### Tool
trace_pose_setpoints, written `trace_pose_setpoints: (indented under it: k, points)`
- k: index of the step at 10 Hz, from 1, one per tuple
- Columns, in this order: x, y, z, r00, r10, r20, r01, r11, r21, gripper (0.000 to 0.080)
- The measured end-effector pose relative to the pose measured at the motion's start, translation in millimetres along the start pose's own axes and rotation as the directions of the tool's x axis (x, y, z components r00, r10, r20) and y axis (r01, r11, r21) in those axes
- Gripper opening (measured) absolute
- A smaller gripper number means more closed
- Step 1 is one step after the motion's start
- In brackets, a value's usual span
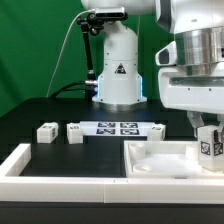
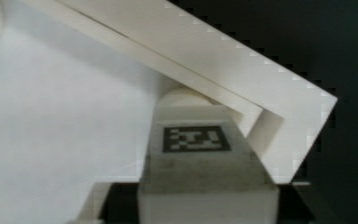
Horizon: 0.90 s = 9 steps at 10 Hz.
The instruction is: Assemble one leg
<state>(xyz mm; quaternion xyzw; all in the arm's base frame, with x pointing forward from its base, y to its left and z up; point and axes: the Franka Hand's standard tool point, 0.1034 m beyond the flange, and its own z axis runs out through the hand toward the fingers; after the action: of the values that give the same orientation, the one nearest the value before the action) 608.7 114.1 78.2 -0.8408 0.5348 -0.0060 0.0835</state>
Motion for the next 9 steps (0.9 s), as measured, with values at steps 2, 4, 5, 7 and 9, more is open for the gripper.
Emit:
trace_pose_setpoints:
  k: [2,4,5,7,9]
  points:
    - [-4.7,-1.0,0.8,0.996,0.083,0.016,-0.083,0.997,0.005,0.0504]
    - [-4.2,-3.0,-0.5,0.999,-0.048,0.014,0.048,0.999,0.01,0.0626]
    - [-5.7,-3.6,-0.9,0.993,-0.119,0.013,0.119,0.993,0.005,0.0643]
    - [-10.7,-6.1,-2.0,0.923,-0.385,0.012,0.385,0.923,-0.015,0.0648]
    - [-8.4,-11.3,-1.1,0.773,-0.634,0.019,0.634,0.773,-0.023,0.0649]
